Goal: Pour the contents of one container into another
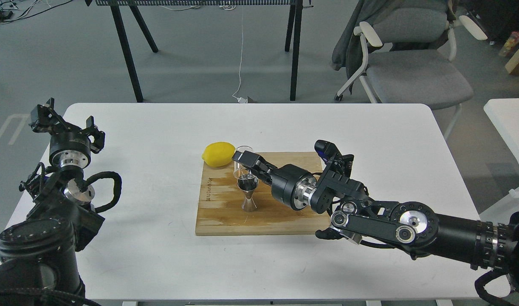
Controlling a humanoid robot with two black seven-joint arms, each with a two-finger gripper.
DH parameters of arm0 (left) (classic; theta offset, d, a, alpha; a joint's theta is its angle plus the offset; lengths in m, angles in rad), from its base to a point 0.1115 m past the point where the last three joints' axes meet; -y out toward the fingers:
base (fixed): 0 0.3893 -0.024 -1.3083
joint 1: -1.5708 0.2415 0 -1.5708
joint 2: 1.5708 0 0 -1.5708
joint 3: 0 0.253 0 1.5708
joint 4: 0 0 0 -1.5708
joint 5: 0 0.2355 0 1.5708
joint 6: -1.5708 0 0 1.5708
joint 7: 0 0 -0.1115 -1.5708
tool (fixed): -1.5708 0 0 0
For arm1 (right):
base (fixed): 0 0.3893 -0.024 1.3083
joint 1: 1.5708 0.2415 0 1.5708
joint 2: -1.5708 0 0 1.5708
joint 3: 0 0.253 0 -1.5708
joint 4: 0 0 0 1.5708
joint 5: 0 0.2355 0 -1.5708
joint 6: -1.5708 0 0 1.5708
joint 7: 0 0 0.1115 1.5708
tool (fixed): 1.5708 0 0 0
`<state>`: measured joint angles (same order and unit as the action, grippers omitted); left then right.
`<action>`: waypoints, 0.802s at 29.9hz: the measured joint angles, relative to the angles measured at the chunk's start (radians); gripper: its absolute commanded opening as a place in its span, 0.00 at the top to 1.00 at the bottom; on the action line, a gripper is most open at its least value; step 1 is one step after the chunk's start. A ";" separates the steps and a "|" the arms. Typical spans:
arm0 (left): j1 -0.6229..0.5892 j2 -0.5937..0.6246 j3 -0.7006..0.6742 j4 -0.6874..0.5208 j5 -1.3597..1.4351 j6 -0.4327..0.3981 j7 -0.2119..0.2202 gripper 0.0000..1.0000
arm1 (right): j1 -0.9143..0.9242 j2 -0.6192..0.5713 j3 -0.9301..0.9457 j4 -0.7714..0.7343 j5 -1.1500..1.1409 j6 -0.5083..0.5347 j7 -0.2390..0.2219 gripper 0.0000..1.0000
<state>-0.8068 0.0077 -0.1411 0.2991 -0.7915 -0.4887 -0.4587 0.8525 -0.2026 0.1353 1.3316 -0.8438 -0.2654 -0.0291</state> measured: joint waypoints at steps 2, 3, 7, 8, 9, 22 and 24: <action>0.000 0.000 0.000 0.000 0.000 0.000 0.000 0.00 | 0.002 -0.001 -0.003 0.000 -0.002 0.000 0.000 0.56; 0.000 0.000 0.000 0.000 0.000 0.000 0.000 0.00 | 0.004 -0.002 -0.007 0.000 -0.003 0.000 0.000 0.56; 0.000 0.001 0.000 0.000 0.000 0.000 0.000 0.00 | 0.009 -0.009 -0.021 0.000 -0.004 0.000 0.000 0.56; 0.000 0.001 0.000 0.000 0.000 0.000 0.000 0.00 | 0.011 -0.011 -0.022 0.000 -0.004 0.000 0.000 0.56; 0.000 0.001 0.000 0.000 0.000 0.000 0.000 0.00 | 0.012 -0.014 -0.023 0.001 -0.004 0.000 0.000 0.56; 0.000 -0.001 0.000 0.000 0.000 0.000 0.000 0.00 | -0.012 -0.022 0.076 0.007 0.066 -0.018 -0.004 0.56; 0.000 0.000 0.000 0.000 0.000 0.000 0.000 0.00 | -0.033 -0.018 0.131 0.012 0.124 -0.019 -0.004 0.56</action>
<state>-0.8068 0.0072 -0.1411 0.2991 -0.7915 -0.4887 -0.4587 0.8199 -0.2205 0.2660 1.3440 -0.7201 -0.2843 -0.0332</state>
